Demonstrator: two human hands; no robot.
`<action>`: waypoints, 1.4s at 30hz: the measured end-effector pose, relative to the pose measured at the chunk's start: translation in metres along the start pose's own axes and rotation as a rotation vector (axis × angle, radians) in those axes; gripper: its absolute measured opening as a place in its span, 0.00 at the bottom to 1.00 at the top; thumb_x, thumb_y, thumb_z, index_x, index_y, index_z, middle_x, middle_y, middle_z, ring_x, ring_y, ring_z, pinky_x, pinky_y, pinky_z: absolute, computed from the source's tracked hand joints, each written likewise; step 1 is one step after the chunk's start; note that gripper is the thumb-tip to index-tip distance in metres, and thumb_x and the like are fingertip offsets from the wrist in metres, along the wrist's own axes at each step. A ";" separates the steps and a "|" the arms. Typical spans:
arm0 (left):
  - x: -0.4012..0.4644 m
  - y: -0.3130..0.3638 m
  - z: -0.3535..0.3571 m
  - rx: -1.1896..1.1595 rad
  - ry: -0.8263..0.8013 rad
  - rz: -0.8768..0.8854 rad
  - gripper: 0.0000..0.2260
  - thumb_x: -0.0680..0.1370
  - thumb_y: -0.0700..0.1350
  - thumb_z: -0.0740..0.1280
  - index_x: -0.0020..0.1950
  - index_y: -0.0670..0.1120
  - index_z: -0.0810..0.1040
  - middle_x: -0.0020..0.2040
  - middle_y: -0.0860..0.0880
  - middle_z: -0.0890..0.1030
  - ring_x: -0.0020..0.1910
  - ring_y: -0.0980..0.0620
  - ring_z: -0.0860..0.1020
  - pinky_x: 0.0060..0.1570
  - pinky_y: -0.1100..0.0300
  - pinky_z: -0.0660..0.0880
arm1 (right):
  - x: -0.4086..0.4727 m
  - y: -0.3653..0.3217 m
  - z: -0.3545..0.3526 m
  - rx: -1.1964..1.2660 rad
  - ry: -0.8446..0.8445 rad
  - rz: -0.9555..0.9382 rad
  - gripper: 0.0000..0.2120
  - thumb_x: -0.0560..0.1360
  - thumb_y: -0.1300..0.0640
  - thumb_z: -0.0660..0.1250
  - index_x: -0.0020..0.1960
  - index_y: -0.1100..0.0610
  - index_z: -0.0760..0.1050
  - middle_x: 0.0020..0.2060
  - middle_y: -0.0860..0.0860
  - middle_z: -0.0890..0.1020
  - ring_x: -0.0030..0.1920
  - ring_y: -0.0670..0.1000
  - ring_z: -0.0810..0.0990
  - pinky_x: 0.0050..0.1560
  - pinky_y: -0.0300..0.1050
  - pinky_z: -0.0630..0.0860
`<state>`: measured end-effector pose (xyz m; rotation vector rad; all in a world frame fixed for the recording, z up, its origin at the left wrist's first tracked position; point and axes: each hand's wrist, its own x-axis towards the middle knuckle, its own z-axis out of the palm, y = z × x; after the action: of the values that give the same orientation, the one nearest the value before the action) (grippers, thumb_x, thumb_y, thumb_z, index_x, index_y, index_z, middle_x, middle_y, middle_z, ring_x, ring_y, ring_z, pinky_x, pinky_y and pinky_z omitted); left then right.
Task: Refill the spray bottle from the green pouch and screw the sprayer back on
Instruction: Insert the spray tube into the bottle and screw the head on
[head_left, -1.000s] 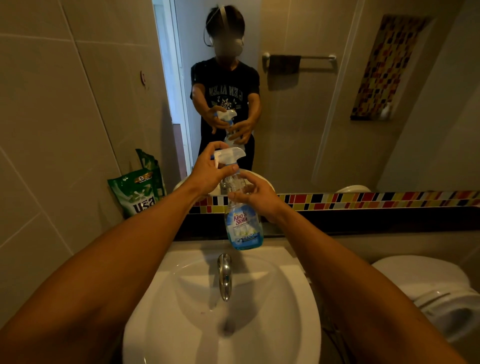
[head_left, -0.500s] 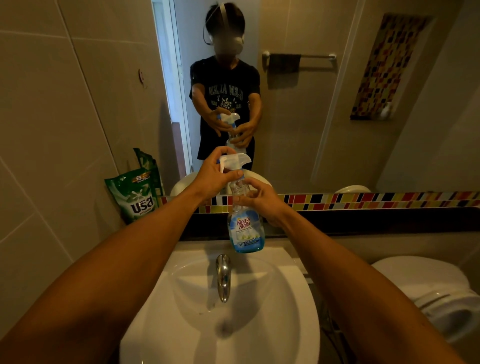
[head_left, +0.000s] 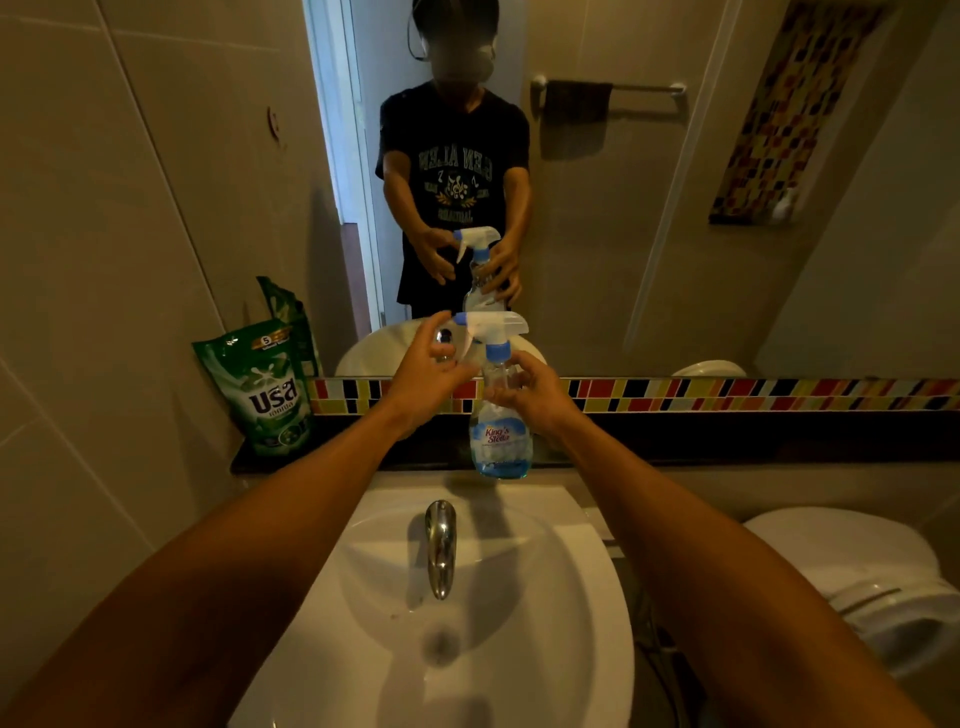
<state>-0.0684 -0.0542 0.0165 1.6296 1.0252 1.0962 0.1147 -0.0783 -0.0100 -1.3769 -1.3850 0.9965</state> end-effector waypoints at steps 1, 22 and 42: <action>-0.001 -0.009 0.002 -0.009 -0.001 -0.034 0.31 0.77 0.45 0.73 0.76 0.53 0.64 0.67 0.47 0.76 0.63 0.48 0.78 0.56 0.53 0.80 | 0.003 0.003 -0.002 0.006 0.003 0.007 0.21 0.77 0.63 0.74 0.55 0.39 0.75 0.56 0.52 0.83 0.60 0.56 0.82 0.61 0.57 0.81; 0.050 -0.131 0.098 -0.076 -0.035 -0.452 0.25 0.78 0.34 0.66 0.74 0.49 0.71 0.66 0.46 0.79 0.65 0.46 0.78 0.64 0.46 0.77 | 0.091 0.073 -0.043 -0.058 -0.095 0.005 0.25 0.78 0.63 0.72 0.72 0.50 0.70 0.62 0.48 0.81 0.58 0.45 0.81 0.55 0.45 0.79; 0.057 -0.128 0.114 -0.079 -0.011 -0.445 0.25 0.78 0.35 0.67 0.74 0.48 0.71 0.66 0.45 0.79 0.65 0.46 0.78 0.66 0.44 0.76 | 0.091 0.090 -0.040 0.002 0.013 0.102 0.22 0.80 0.65 0.69 0.72 0.56 0.70 0.67 0.53 0.79 0.69 0.57 0.78 0.60 0.51 0.81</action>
<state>0.0366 0.0068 -0.1171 1.2602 1.2468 0.8139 0.1803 0.0149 -0.0805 -1.4616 -1.3148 1.0535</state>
